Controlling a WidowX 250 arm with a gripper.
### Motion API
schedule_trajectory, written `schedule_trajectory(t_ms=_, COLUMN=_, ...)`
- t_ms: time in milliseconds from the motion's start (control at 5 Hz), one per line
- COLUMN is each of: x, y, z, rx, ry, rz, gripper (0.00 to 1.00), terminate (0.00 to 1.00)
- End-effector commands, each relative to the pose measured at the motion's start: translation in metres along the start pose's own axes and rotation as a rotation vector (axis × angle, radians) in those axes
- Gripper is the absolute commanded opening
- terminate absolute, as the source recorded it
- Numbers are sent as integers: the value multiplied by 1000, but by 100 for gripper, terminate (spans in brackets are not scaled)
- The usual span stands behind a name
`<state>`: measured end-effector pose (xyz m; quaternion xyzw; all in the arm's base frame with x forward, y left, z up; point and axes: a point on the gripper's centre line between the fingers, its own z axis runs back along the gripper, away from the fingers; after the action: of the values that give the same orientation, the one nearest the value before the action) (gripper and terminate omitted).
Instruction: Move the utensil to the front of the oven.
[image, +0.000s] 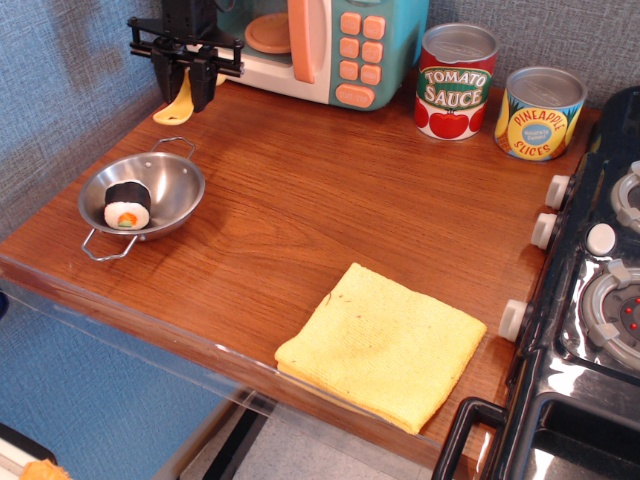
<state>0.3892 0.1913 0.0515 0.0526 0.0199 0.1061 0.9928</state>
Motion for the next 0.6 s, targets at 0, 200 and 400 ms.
schedule_trajectory(t_ms=0, x=7, y=31, z=-1, rx=65, ry=-1, rz=-82, gripper=0, terminate=0)
schedule_trajectory(t_ms=200, x=11, y=32, z=-4, rx=80, ry=-8, rz=-175, gripper=0, terminate=0)
schedule_trajectory(t_ms=400, x=9, y=27, z=-4, rx=71, ry=-26, rz=-222, gripper=100, terminate=0)
